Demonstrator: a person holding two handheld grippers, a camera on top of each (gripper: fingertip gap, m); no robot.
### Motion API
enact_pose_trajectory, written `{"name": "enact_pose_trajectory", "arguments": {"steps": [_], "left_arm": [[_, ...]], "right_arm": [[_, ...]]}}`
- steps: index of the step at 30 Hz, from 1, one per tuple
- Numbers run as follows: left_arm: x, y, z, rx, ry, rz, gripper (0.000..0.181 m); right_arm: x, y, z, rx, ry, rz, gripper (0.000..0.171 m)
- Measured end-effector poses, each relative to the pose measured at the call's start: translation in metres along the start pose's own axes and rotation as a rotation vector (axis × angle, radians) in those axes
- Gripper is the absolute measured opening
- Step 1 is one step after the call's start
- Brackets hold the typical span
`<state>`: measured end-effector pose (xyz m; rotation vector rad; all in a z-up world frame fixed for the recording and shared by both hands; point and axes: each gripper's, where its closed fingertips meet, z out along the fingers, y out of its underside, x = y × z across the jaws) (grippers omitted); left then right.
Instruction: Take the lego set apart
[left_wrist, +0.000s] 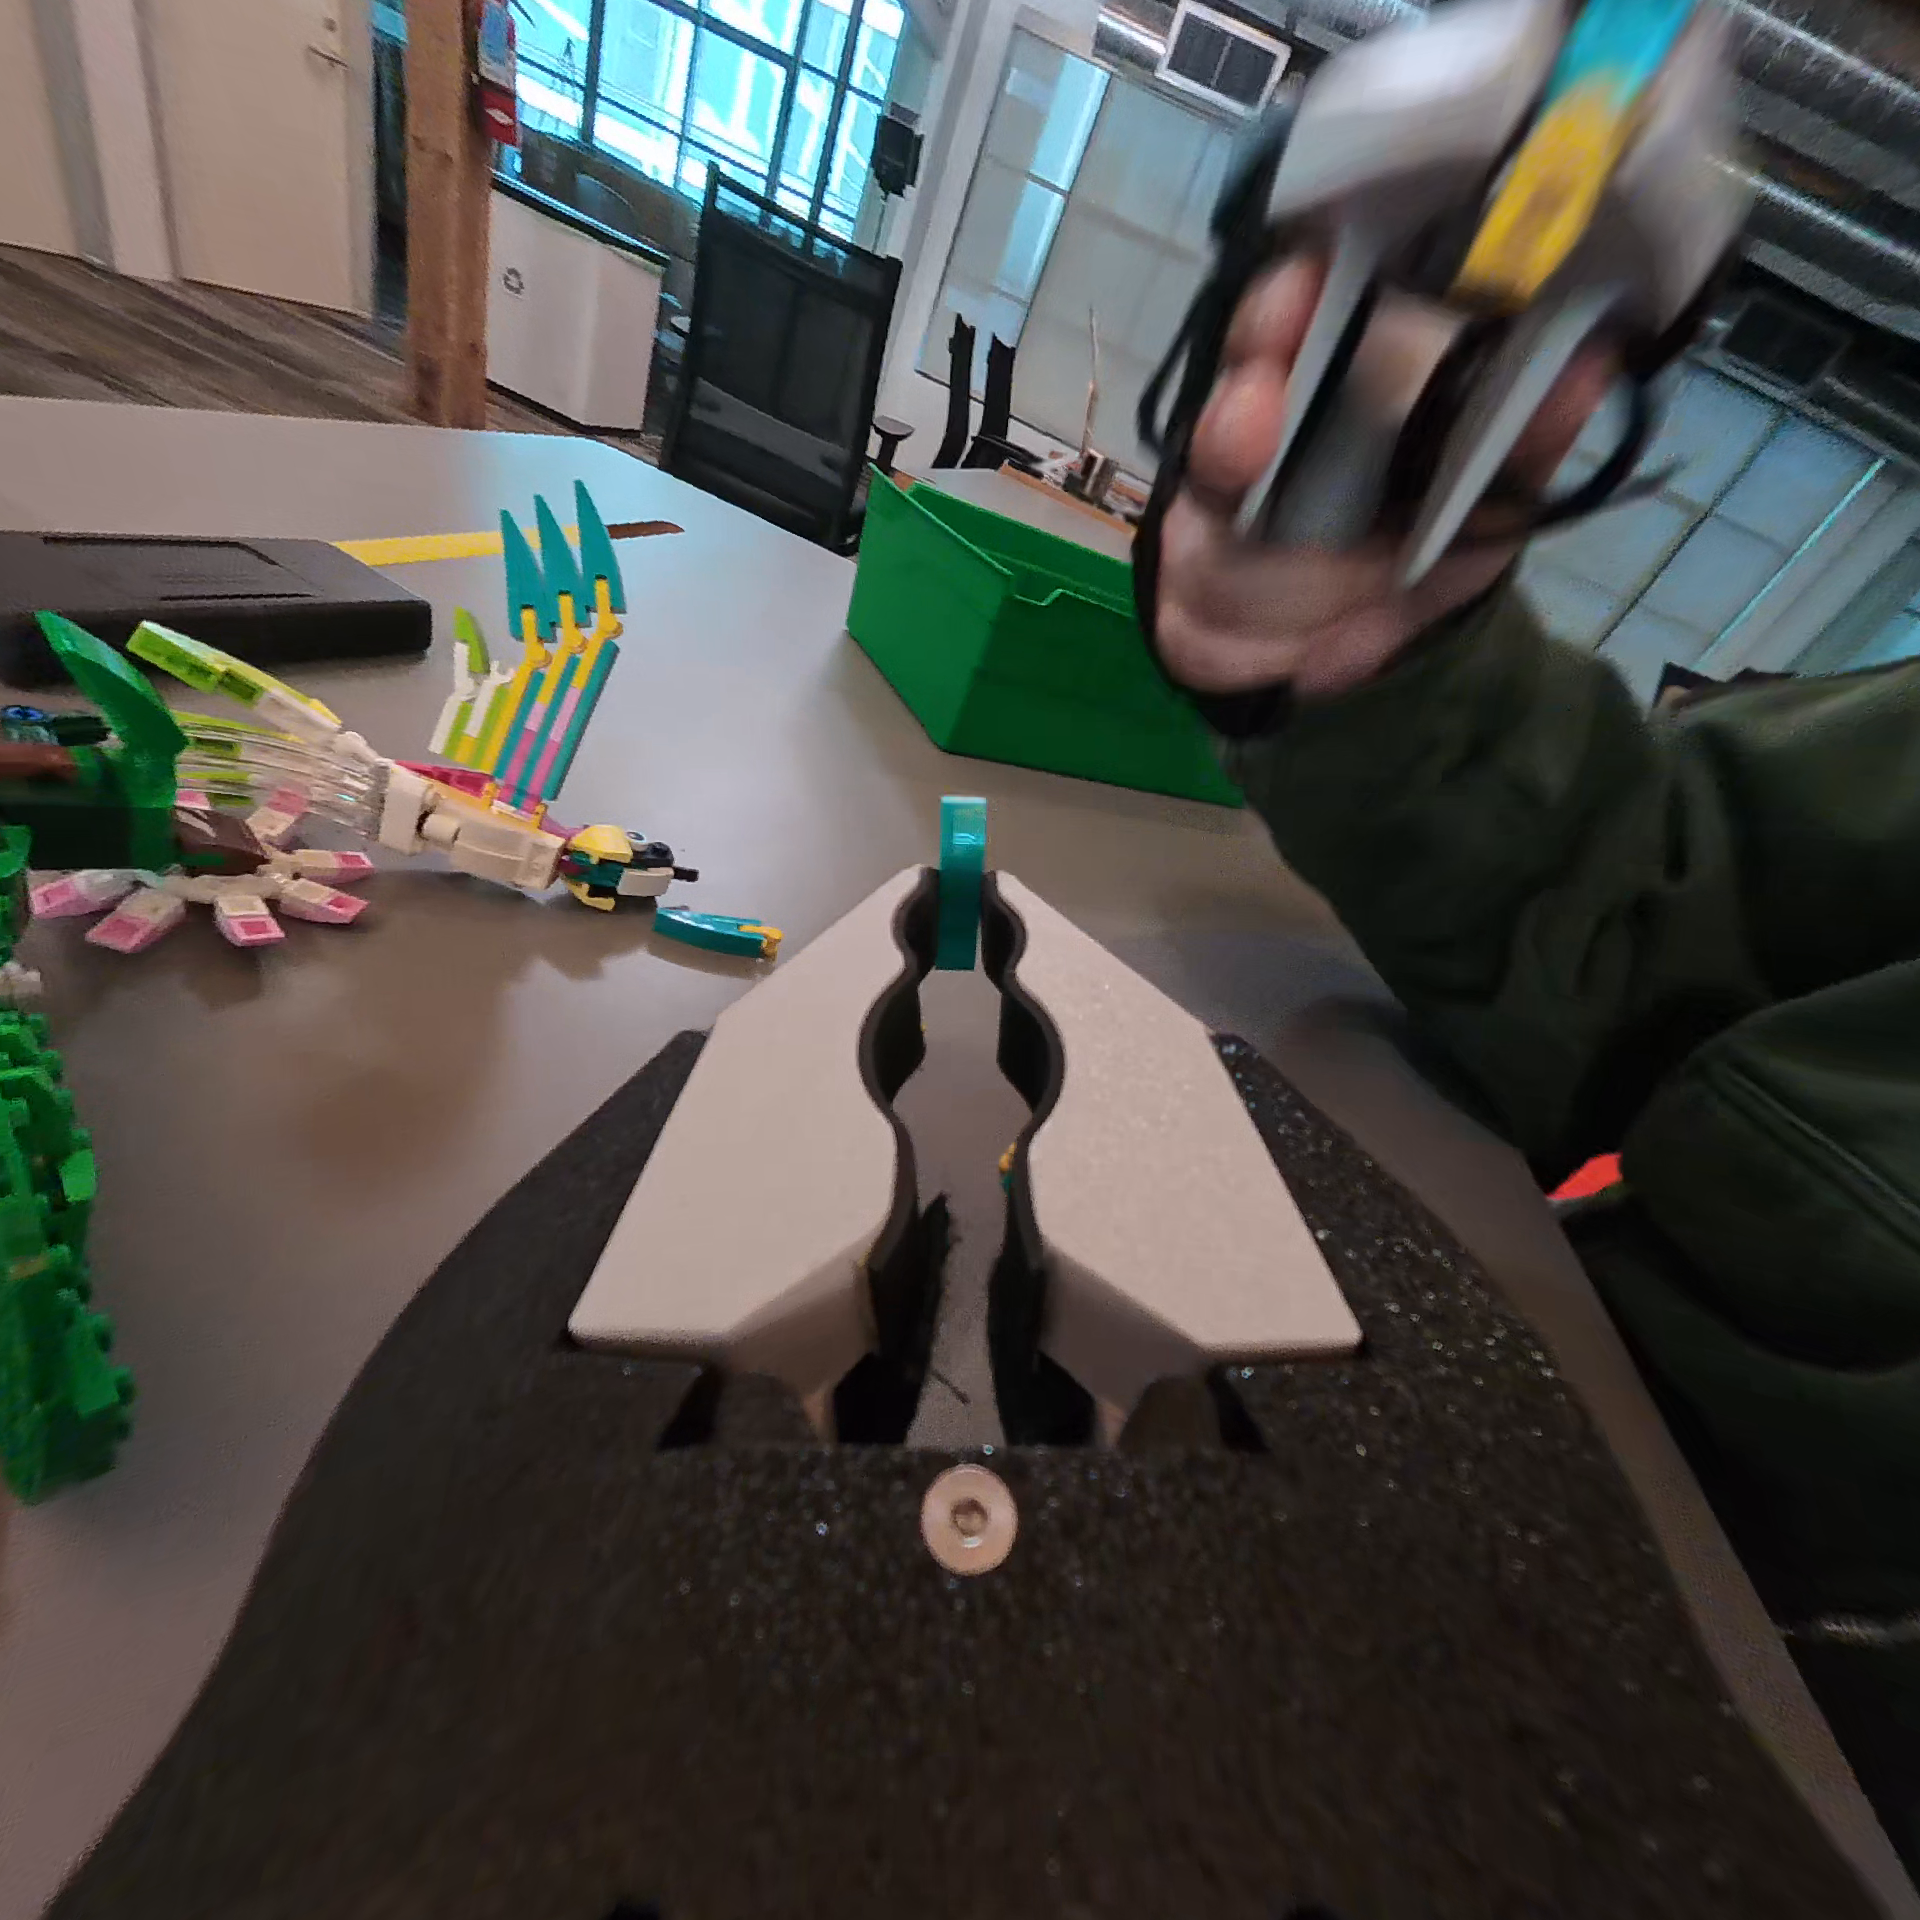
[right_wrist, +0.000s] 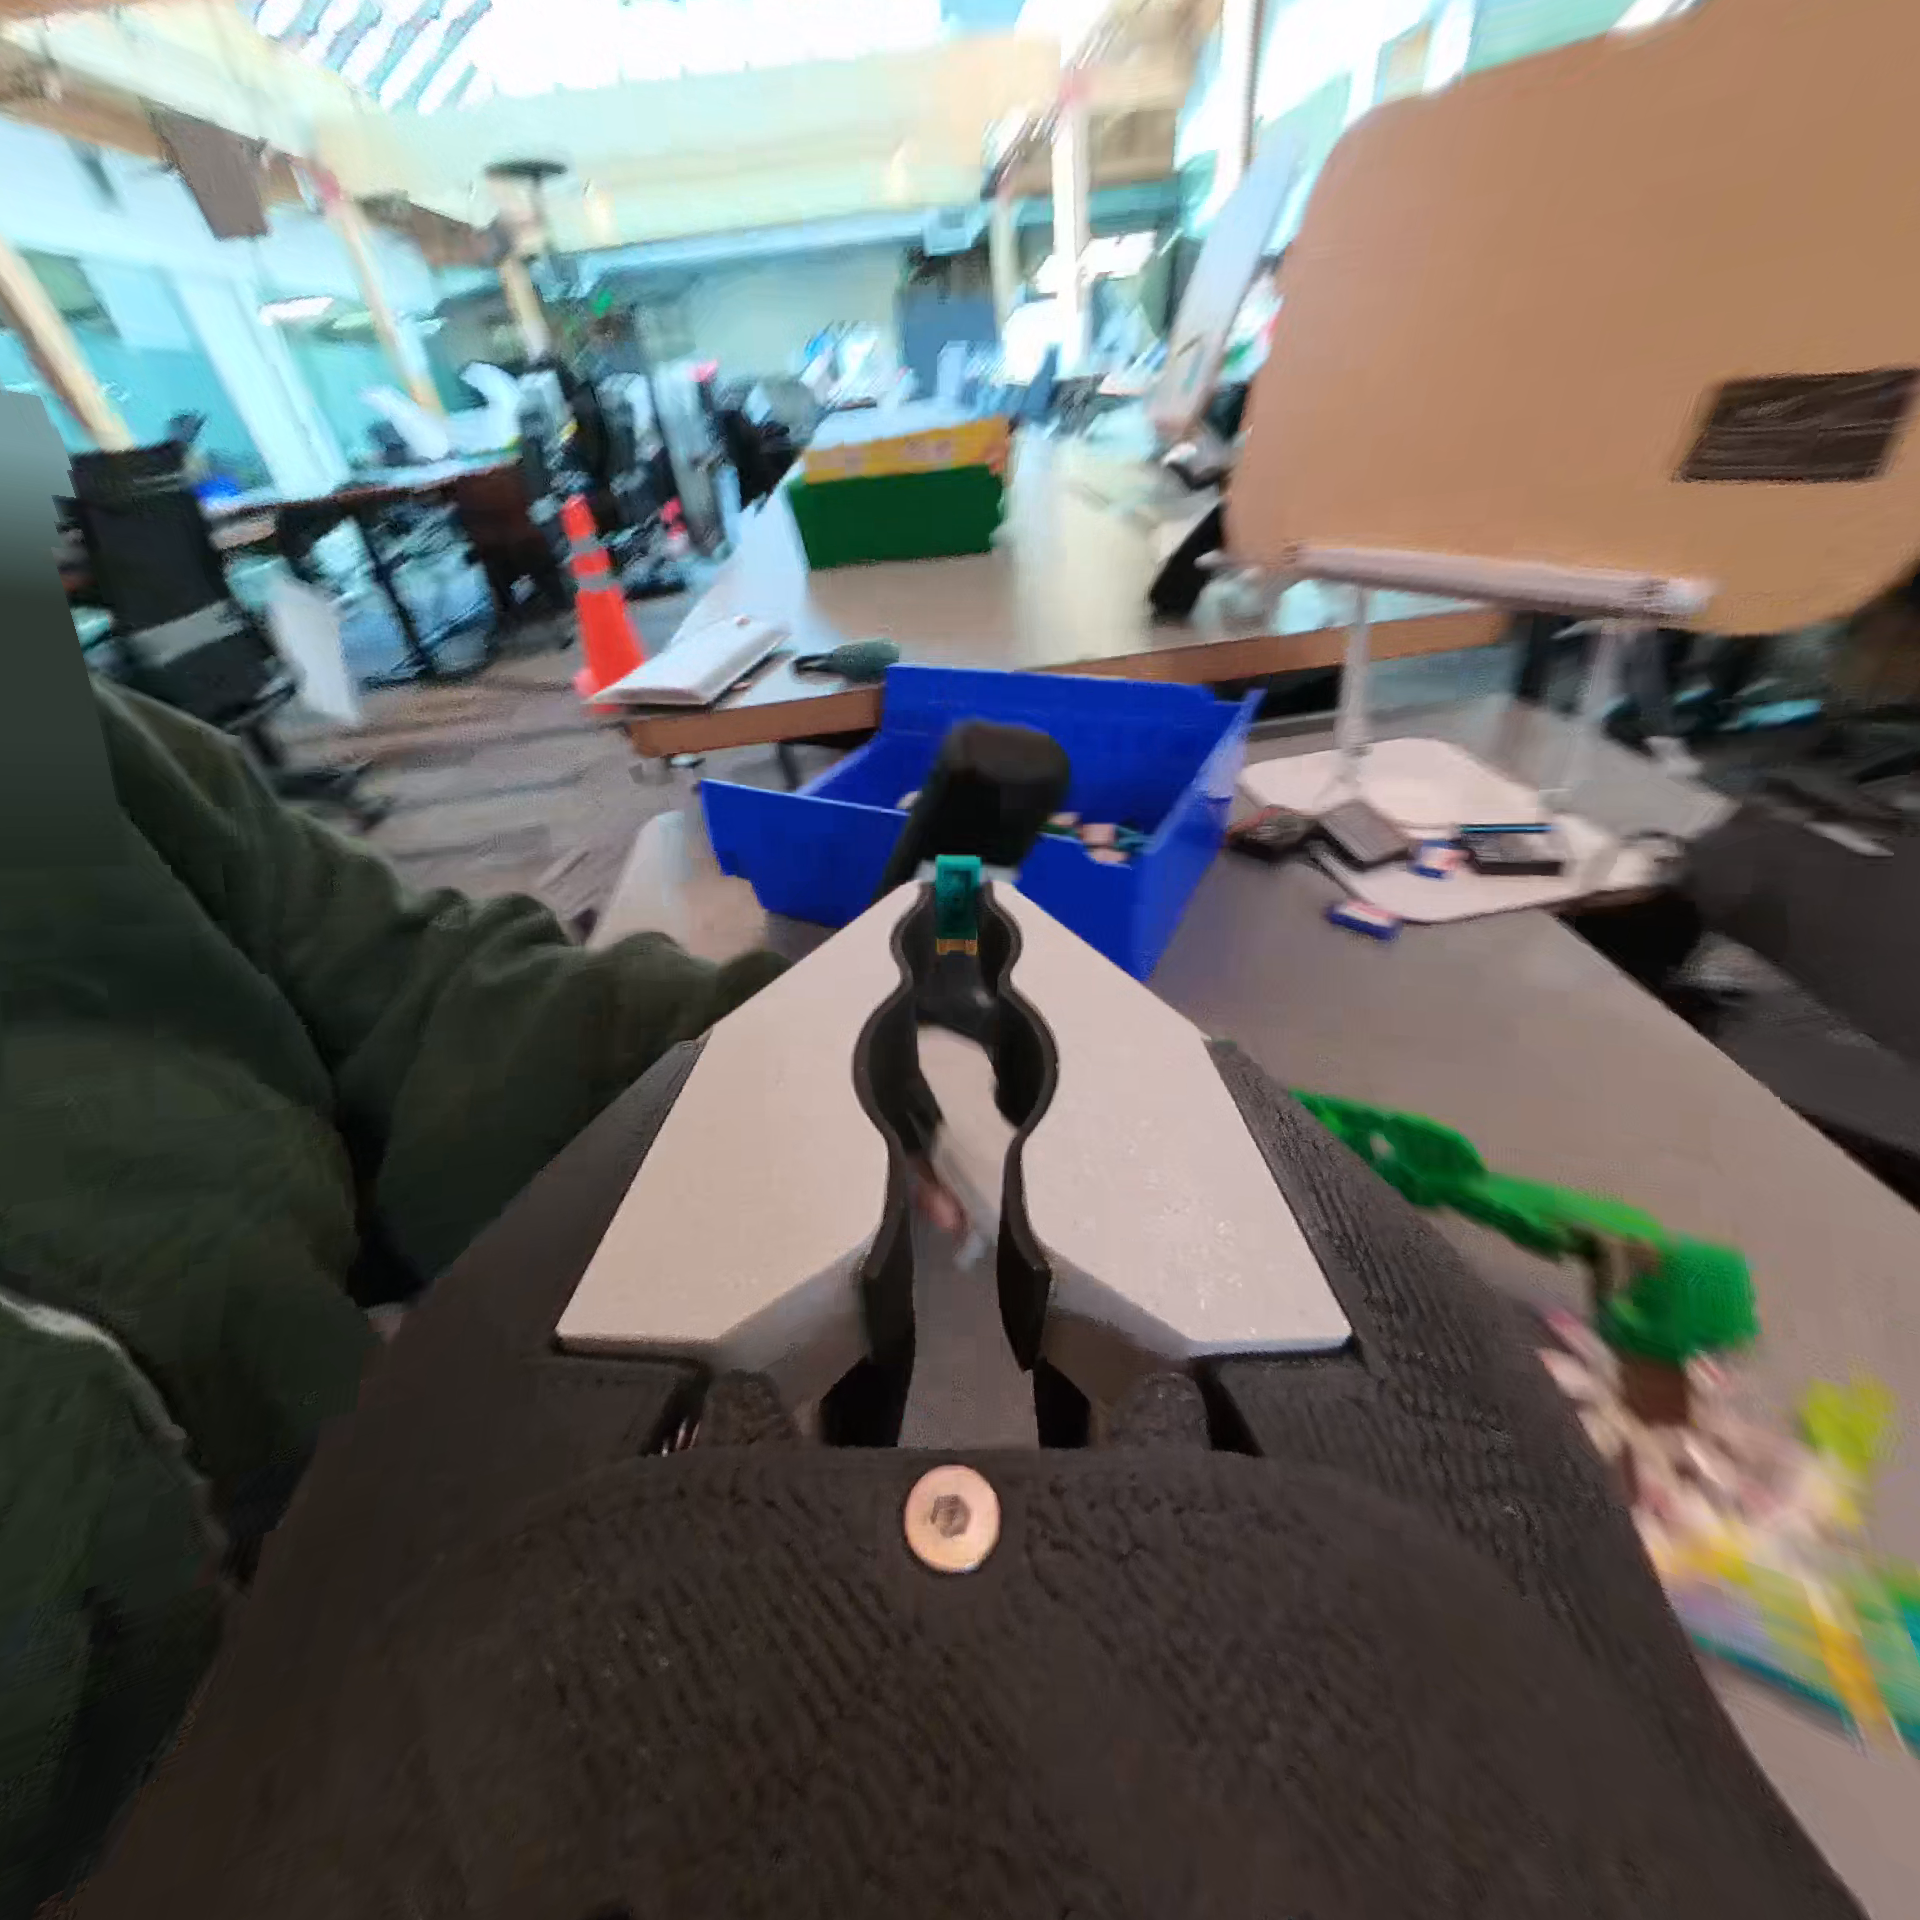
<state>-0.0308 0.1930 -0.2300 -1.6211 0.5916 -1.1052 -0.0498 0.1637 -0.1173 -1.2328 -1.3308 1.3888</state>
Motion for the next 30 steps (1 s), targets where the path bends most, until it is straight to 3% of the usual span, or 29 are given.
{"name": "enact_pose_trajectory", "arguments": {"steps": [3, 6, 13, 17, 20, 23, 26, 30], "left_arm": [[-0.003, 0.002, -0.001, -0.02, -0.024, -0.004, 0.006], [-0.011, 0.018, -0.003, -0.145, -0.064, -0.033, 0.006], [-0.013, 0.029, -0.008, -0.216, -0.027, -0.066, 0.006], [-0.011, 0.033, -0.007, -0.249, -0.024, -0.061, 0.006], [0.026, -0.005, -0.018, -0.157, 0.084, -0.044, 0.006], [0.078, -0.08, -0.065, 0.151, 0.184, -0.049, 0.006], [0.083, -0.119, -0.126, 0.319, 0.118, -0.08, 0.006], [0.068, -0.14, -0.184, 0.367, -0.051, -0.056, 0.006]], "right_arm": [[-0.013, -0.039, 0.063, -0.098, -0.189, 0.106, 0.005], [-0.016, -0.052, 0.105, -0.165, -0.268, 0.157, 0.006], [-0.007, -0.029, 0.115, -0.279, -0.192, 0.165, 0.006], [0.0, -0.038, 0.124, -0.32, -0.16, 0.136, 0.006], [-0.014, -0.061, 0.11, -0.257, -0.158, 0.083, 0.006], [-0.024, -0.079, 0.074, -0.193, -0.105, -0.002, 0.005], [-0.026, -0.086, 0.036, -0.125, -0.051, -0.016, 0.005], [-0.026, -0.073, 0.004, -0.056, -0.033, 0.052, 0.005]]}}
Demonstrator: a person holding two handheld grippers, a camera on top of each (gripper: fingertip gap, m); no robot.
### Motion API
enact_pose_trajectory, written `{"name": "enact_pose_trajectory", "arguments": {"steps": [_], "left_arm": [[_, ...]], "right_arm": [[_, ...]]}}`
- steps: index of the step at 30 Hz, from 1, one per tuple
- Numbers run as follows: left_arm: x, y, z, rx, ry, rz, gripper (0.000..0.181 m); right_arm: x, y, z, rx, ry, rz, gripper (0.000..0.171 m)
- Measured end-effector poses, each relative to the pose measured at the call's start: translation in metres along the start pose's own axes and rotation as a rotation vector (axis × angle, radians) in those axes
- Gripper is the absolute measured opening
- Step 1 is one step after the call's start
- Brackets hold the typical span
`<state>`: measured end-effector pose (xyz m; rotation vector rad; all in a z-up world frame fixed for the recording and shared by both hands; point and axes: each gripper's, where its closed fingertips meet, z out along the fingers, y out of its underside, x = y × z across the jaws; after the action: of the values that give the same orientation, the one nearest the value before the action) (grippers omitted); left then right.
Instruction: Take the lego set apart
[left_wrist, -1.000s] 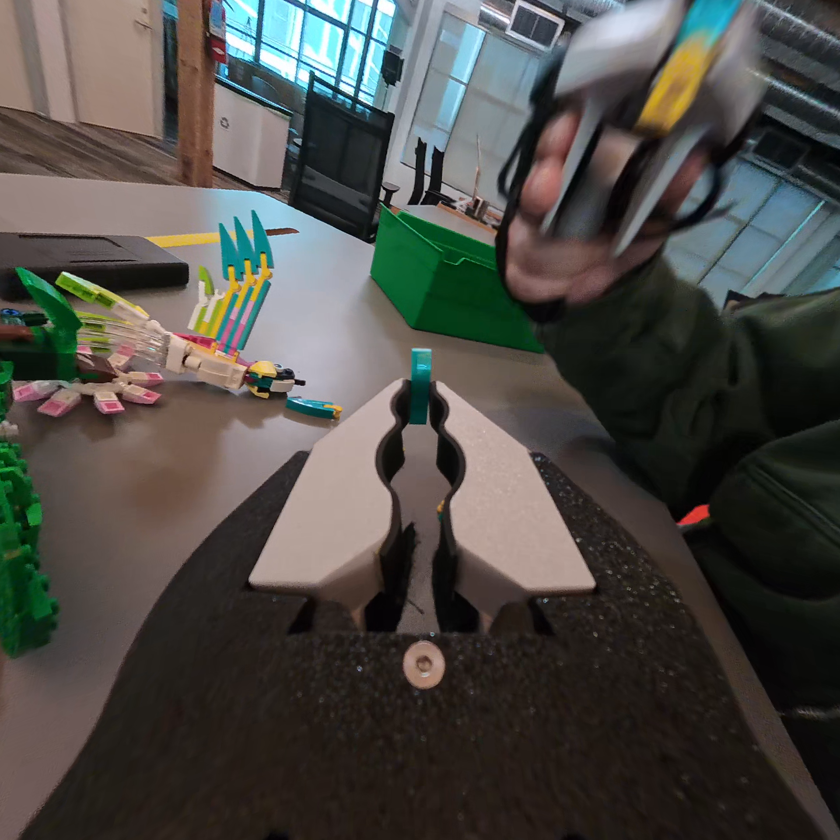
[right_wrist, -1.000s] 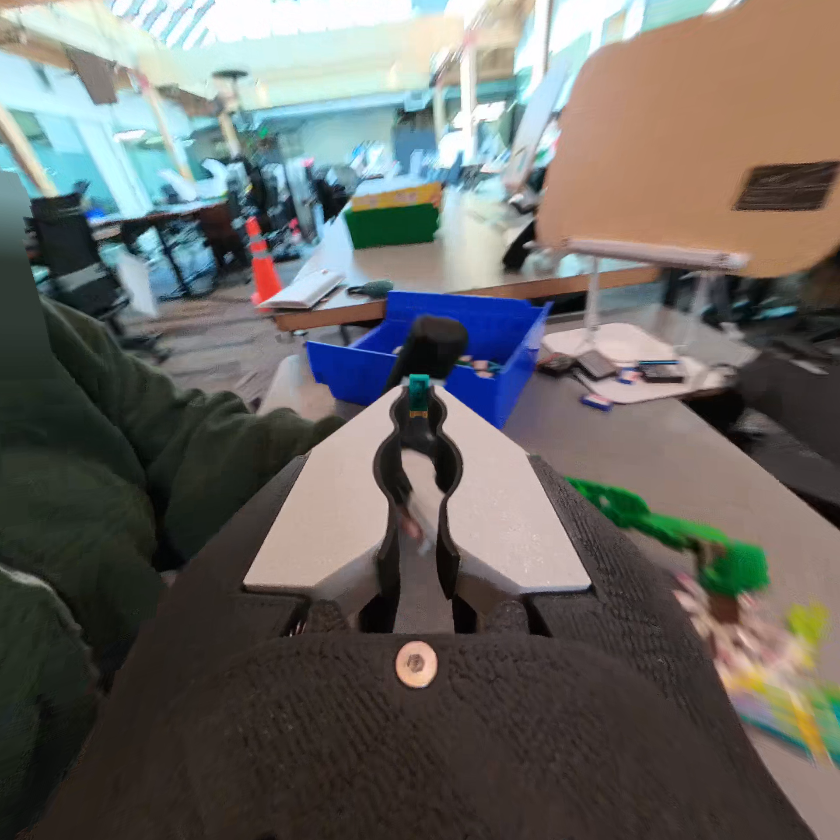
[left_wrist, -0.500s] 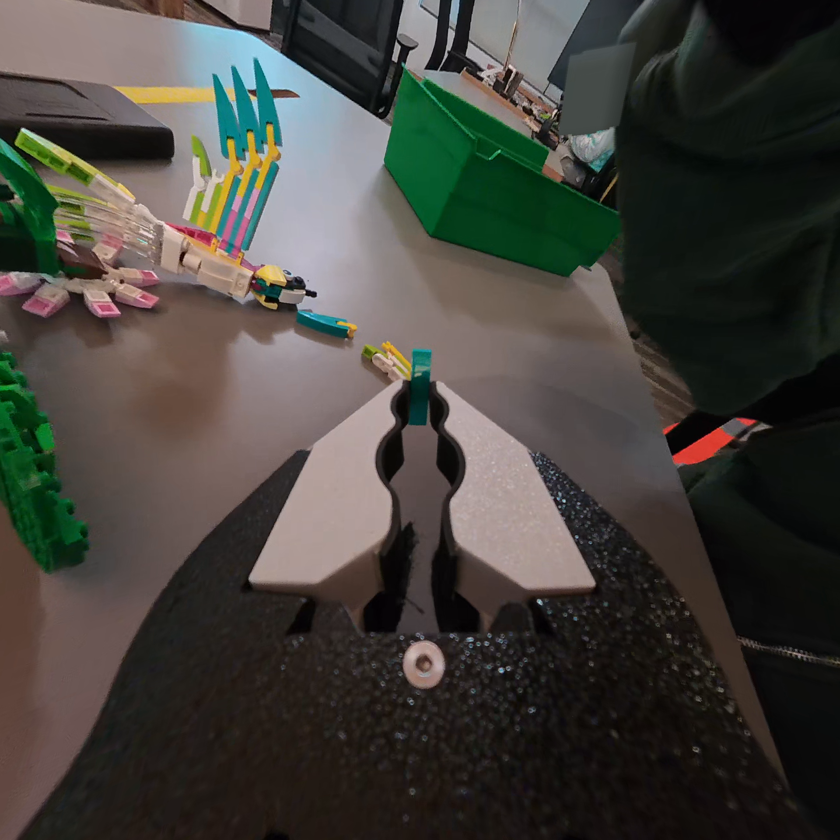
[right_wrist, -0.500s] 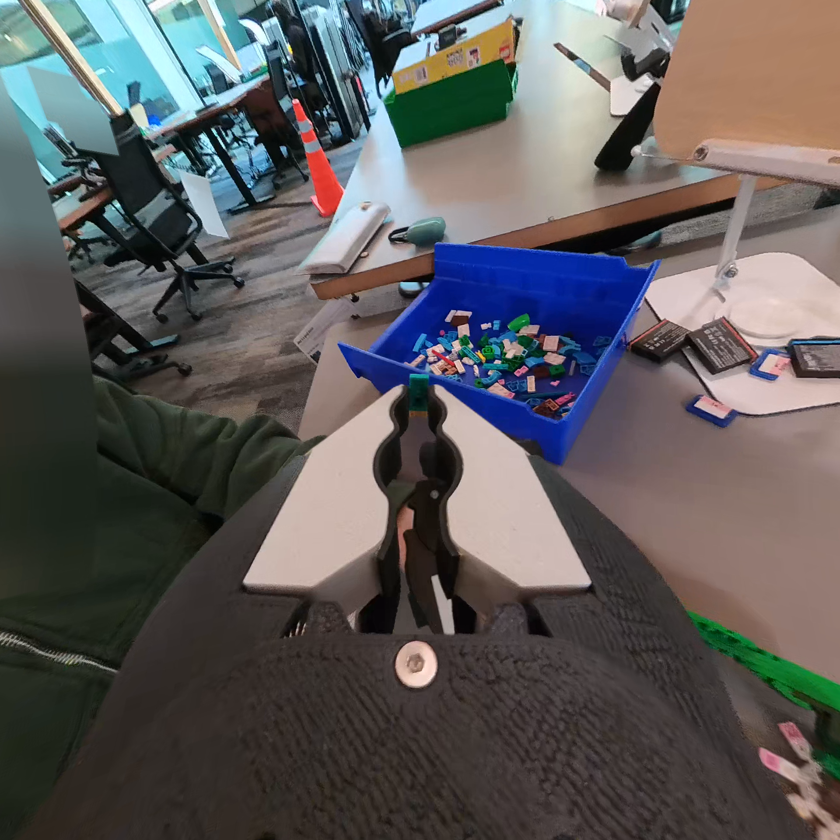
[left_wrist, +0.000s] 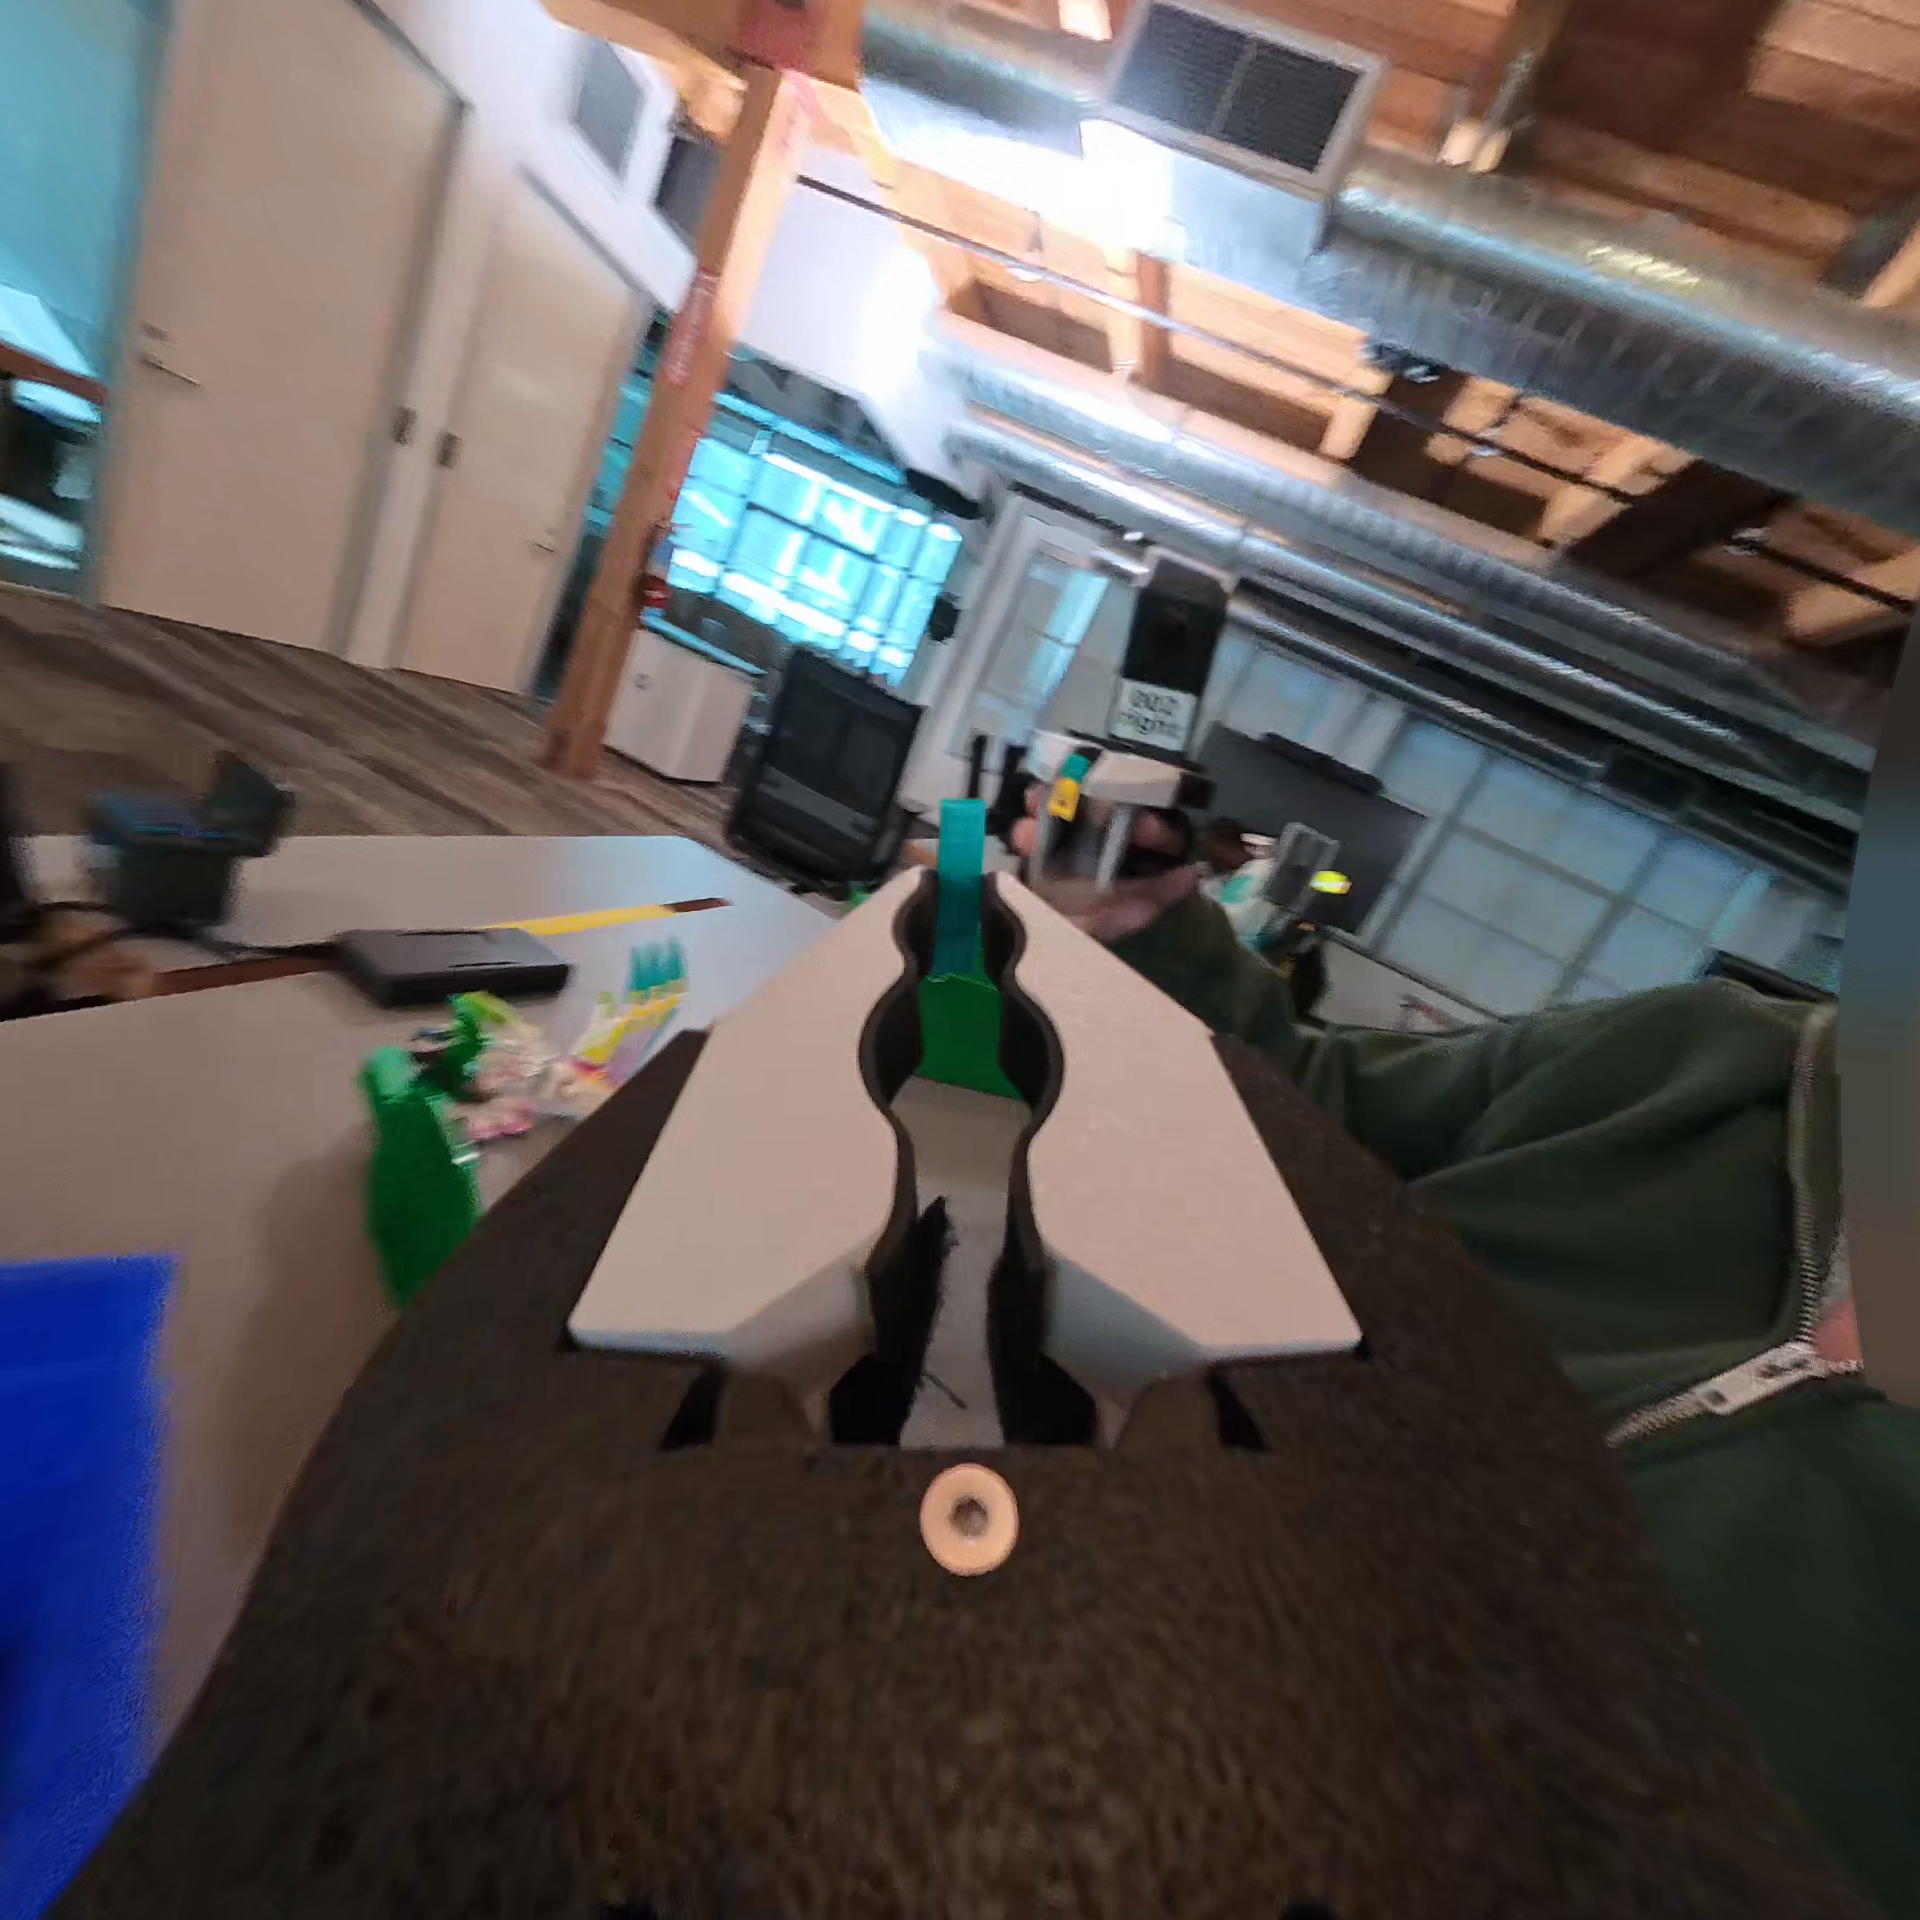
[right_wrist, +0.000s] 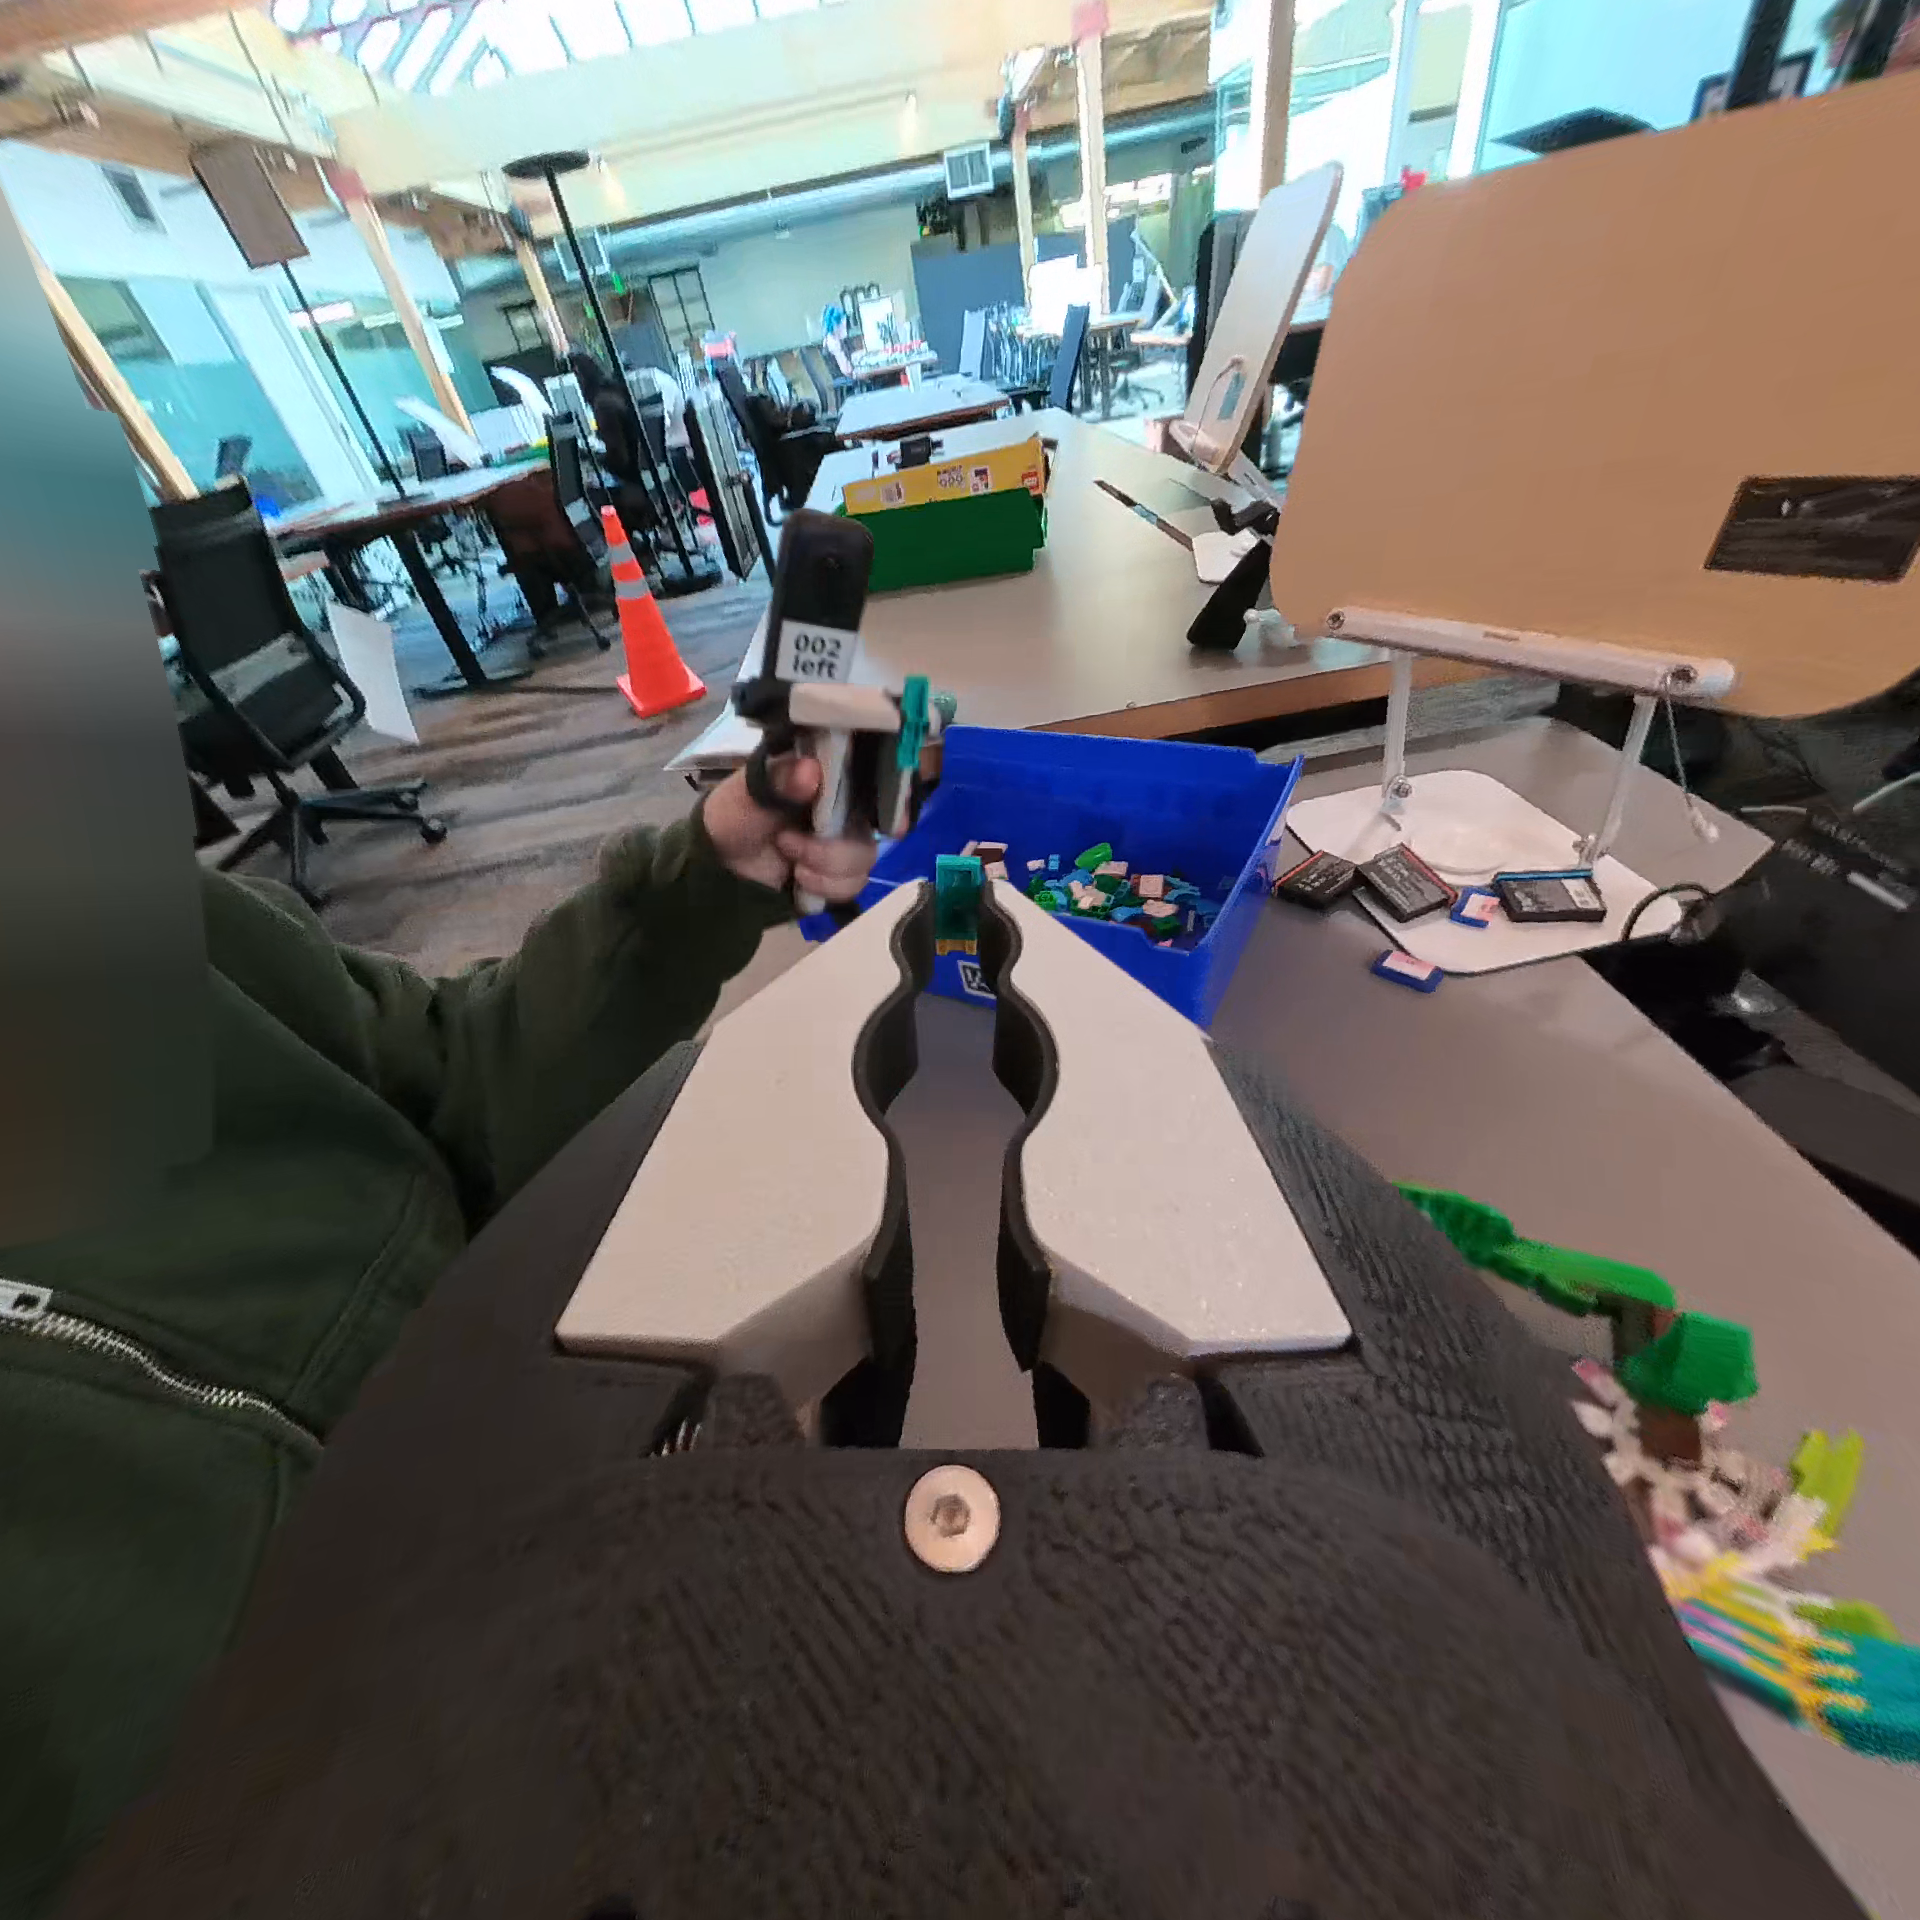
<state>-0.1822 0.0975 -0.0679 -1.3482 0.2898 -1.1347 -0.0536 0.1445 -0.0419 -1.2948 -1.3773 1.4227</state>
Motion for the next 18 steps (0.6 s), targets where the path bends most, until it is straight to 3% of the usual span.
{"name": "enact_pose_trajectory", "arguments": {"steps": [2, 5, 7, 10, 15, 18], "left_arm": [[-0.027, -0.007, -0.021, -0.04, -0.206, 0.062, 0.006], [-0.096, -0.001, -0.074, -0.219, -0.697, 0.176, 0.006], [-0.124, 0.009, -0.1, -0.346, -0.877, 0.216, 0.049], [-0.124, 0.023, -0.088, -0.4, -0.888, 0.27, 0.111], [-0.005, 0.065, 0.047, -0.384, -0.48, 0.652, 0.069], [0.047, 0.096, 0.1, -0.41, -0.386, 0.978, 0.044]], "right_arm": [[0.004, 0.01, -0.007, 0.033, -0.001, 0.05, 0.005], [0.003, 0.021, -0.01, 0.109, -0.052, 0.152, 0.005], [0.002, 0.027, -0.01, 0.157, -0.089, 0.209, 0.006], [0.0, 0.032, -0.011, 0.227, -0.122, 0.278, 0.005], [-0.01, 0.038, -0.011, 0.308, -0.157, 0.345, 0.005], [-0.021, 0.04, -0.009, 0.342, -0.181, 0.382, 0.005]]}}
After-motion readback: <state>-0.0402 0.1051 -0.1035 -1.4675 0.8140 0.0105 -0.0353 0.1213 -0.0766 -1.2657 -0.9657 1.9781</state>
